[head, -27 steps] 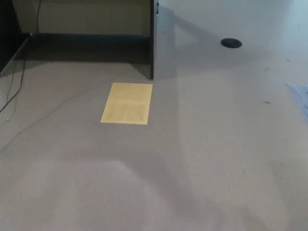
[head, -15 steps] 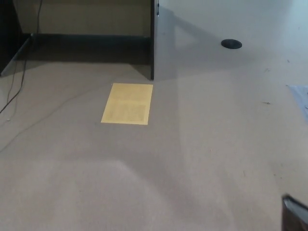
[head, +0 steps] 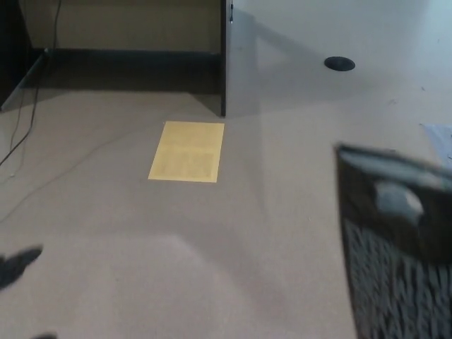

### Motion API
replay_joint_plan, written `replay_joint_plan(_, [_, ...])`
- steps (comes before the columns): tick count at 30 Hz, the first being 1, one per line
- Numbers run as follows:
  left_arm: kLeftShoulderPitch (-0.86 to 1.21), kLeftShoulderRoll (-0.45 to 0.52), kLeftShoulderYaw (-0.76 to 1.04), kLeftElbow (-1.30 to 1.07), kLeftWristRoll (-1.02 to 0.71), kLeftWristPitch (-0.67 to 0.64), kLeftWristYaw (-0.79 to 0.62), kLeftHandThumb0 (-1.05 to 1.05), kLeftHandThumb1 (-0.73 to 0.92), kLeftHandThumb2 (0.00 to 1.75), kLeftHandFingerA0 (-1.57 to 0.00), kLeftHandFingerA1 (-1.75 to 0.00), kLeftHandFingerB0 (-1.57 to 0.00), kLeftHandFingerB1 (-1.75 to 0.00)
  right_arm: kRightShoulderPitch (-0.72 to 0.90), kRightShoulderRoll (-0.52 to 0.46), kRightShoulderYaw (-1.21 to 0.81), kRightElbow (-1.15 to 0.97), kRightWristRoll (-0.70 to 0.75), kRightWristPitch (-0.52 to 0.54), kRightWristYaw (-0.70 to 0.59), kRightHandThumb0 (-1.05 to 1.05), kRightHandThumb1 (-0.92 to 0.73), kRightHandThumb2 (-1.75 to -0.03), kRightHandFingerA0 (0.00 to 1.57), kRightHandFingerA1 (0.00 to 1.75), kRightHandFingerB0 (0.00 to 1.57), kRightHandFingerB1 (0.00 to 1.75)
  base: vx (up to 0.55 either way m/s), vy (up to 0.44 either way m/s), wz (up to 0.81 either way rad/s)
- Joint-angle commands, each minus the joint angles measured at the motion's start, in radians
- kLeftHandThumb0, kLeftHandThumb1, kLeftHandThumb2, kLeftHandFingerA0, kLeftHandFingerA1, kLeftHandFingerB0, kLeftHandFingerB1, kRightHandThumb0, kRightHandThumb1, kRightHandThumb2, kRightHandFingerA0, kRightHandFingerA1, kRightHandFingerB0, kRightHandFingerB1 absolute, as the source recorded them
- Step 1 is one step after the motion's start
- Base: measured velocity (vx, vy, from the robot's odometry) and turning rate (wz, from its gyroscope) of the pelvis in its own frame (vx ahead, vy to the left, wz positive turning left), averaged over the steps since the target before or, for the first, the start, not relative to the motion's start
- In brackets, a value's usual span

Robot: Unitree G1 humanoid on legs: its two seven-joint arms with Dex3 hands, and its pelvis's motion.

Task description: A person is holding a plastic bag and the robot extends its left hand to grab the bag by hooking its thumb into the holes at the top and brings its hand down by its side. Then it extends its arm again to hand the plastic bag back to the person.

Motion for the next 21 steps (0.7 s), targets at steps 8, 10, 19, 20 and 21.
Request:
replay_joint_plan(8, [-0.33, 0.03, -0.056, -0.482, -0.006, 0.266, -0.098, -0.53, 0.41, 0.68, -0.27, -0.41, -0.21, -0.37, 0.025, -0.036, -0.008, 0.022, 0.0, -0.024, -0.015, -0.37, -0.57, -0.75, 0.7, 0.6, 0.38, 0.45, 0.0, 0.0, 0.0])
replay_joint_plan(10, [-0.386, 0.025, -0.079, -0.512, 0.005, 0.294, -0.107, -0.54, 0.41, 0.68, -0.25, -0.42, -0.19, -0.37, 0.03, -0.036, -0.005, 0.031, -0.001, -0.042, -0.016, -0.37, -0.56, -0.75, 0.69, 0.6, 0.39, 0.45, 0.0, 0.0, 0.0])
replay_joint_plan(19, [-0.67, -0.044, -0.207, -0.58, 0.205, 0.398, -0.083, -0.61, 0.42, 0.7, -0.05, -0.36, -0.09, -0.35, 0.024, -0.036, -0.006, 0.012, 0.004, -0.026, -0.006, -0.28, -0.68, -0.6, 0.75, 0.52, 0.48, 0.39, 0.0, 0.0, 0.0])
replay_joint_plan(20, [-0.68, -0.049, -0.214, -0.59, 0.221, 0.411, -0.083, -0.61, 0.42, 0.7, -0.05, -0.36, -0.09, -0.35, 0.027, -0.035, -0.007, 0.012, 0.007, -0.029, -0.002, -0.28, -0.68, -0.6, 0.75, 0.52, 0.48, 0.39, 0.0, 0.0, 0.0])
replay_joint_plan(21, [-0.733, -0.064, -0.241, -0.609, 0.257, 0.436, -0.089, -0.63, 0.42, 0.74, -0.05, -0.32, -0.09, -0.29, 0.027, -0.038, -0.001, 0.006, 0.0, -0.015, 0.002, -0.38, -0.59, -0.78, 0.69, 0.6, 0.44, 0.48, 0.0, 0.0, 0.0])
